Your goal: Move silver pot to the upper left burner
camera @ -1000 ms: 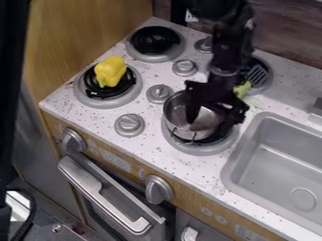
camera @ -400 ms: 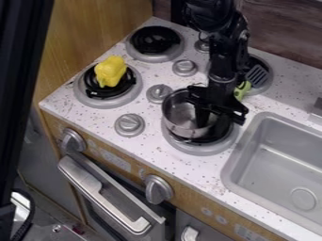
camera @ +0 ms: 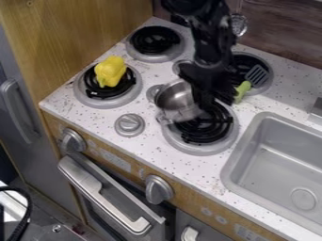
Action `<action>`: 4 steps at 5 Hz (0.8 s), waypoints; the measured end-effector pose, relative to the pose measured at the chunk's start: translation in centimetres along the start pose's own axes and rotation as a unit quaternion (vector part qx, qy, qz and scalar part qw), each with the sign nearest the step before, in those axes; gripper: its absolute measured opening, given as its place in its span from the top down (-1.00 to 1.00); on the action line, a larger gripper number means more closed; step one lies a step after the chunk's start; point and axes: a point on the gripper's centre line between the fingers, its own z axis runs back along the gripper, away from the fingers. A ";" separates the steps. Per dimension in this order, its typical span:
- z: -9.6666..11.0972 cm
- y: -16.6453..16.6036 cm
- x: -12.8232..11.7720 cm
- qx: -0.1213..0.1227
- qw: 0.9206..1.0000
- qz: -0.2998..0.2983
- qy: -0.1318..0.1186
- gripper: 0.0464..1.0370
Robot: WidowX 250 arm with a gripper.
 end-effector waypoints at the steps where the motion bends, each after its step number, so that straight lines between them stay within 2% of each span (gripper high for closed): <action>1: 1.3 2.9 3.1 0.019 0.998 -0.045 -0.038 0.97; 2: -0.9 5.7 4.1 0.028 0.998 -0.050 -0.020 0.97; 4: -4.2 10.7 6.1 0.063 0.997 -0.040 0.004 0.98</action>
